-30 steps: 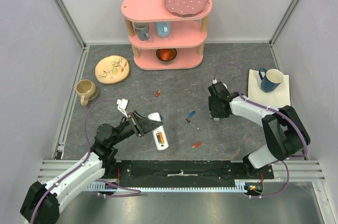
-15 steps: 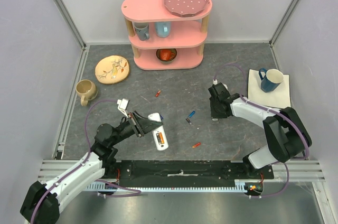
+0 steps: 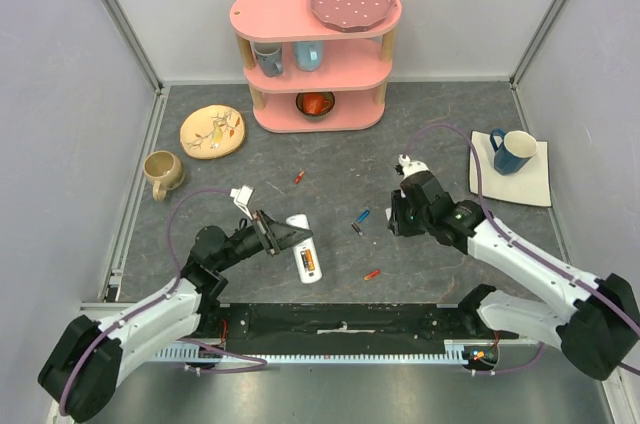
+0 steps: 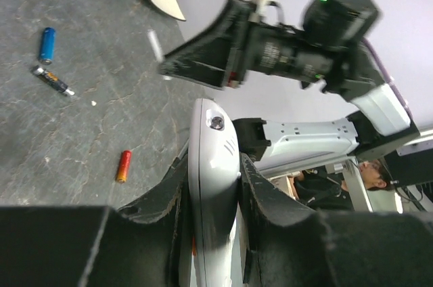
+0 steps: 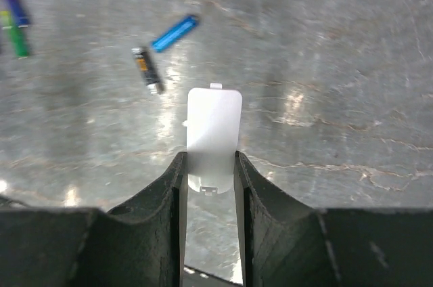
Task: Load the batteries into the remote control
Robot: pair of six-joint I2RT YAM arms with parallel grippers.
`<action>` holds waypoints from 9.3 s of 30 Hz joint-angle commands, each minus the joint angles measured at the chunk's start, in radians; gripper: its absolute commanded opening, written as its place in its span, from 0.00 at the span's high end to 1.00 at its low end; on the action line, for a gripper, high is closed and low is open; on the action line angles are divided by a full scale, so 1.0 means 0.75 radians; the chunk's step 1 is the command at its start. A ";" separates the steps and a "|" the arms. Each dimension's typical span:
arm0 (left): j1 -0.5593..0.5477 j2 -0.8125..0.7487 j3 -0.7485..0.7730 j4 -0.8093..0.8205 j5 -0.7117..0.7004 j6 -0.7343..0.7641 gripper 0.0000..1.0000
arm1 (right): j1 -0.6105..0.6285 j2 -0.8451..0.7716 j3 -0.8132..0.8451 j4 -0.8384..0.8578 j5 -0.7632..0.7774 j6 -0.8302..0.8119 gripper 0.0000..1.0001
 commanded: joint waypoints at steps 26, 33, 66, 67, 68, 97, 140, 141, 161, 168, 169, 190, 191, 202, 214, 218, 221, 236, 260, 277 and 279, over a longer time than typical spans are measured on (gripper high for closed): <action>-0.080 0.401 0.057 0.423 -0.430 -0.045 0.98 | 0.617 0.441 0.954 -0.536 -0.129 0.120 1.00; -0.096 0.274 0.043 0.231 -0.540 -0.015 0.98 | 0.680 0.540 1.010 -0.532 -0.115 0.163 1.00; -0.151 0.213 0.055 0.122 -0.530 0.012 0.98 | 0.733 0.703 1.124 -0.608 0.016 0.120 1.00; -0.151 0.213 0.055 0.124 -0.528 0.014 0.98 | 0.733 0.705 1.129 -0.608 0.016 0.118 1.00; -0.151 0.215 0.055 0.124 -0.530 0.014 0.98 | 0.733 0.707 1.129 -0.610 0.016 0.116 1.00; -0.153 0.174 0.067 0.067 -0.571 0.036 0.98 | 0.738 0.707 1.106 -0.598 -0.009 0.128 1.00; -0.200 0.125 0.040 0.153 -0.528 -0.009 0.98 | 0.737 0.757 1.102 -0.565 0.028 0.135 0.89; -0.200 0.125 0.040 0.151 -0.528 -0.011 0.98 | 0.740 0.757 1.098 -0.561 0.024 0.135 0.86; -0.200 0.135 0.042 0.135 -0.542 -0.003 0.98 | 0.740 0.697 1.047 -0.508 0.036 0.159 0.43; -0.200 0.150 0.055 0.128 -0.542 0.004 0.98 | 0.737 0.669 1.043 -0.497 0.016 0.161 0.35; -0.200 0.152 0.055 0.128 -0.542 0.004 0.98 | 0.740 0.661 1.043 -0.497 0.012 0.161 0.35; -0.161 0.182 -0.013 0.339 -0.363 -0.088 0.98 | 0.396 -0.149 -0.014 0.676 -0.540 0.345 0.10; -0.159 0.194 -0.011 0.369 -0.332 -0.092 0.98 | 0.392 -0.172 -0.076 0.739 -0.575 0.361 0.09; -0.159 0.266 0.047 0.357 -0.270 -0.084 0.98 | 0.359 -0.166 -0.270 1.159 -0.698 0.482 0.09; -0.159 0.209 0.071 0.329 -0.244 -0.095 0.98 | 0.355 -0.021 -0.273 1.210 -0.808 0.456 0.28; -0.159 0.213 0.069 0.341 -0.242 -0.101 0.98 | 0.359 0.010 -0.281 1.268 -0.843 0.476 0.31; -0.159 0.213 0.073 0.333 -0.238 -0.103 0.98 | 0.359 0.041 -0.287 1.313 -0.870 0.501 0.34; -0.161 0.215 0.083 0.351 -0.217 -0.109 0.98 | 0.359 0.108 -0.309 1.348 -0.868 0.540 0.62; -0.161 0.197 0.079 0.353 -0.227 -0.107 0.98 | 0.416 0.184 -0.287 1.362 -0.900 0.556 0.64; -0.161 0.174 0.063 0.331 -0.213 -0.095 0.98 | 0.359 0.118 -0.281 1.501 -0.843 0.656 0.37; -0.161 0.174 0.063 0.331 -0.209 -0.095 0.98 | 0.359 0.137 -0.264 1.509 -0.855 0.654 0.38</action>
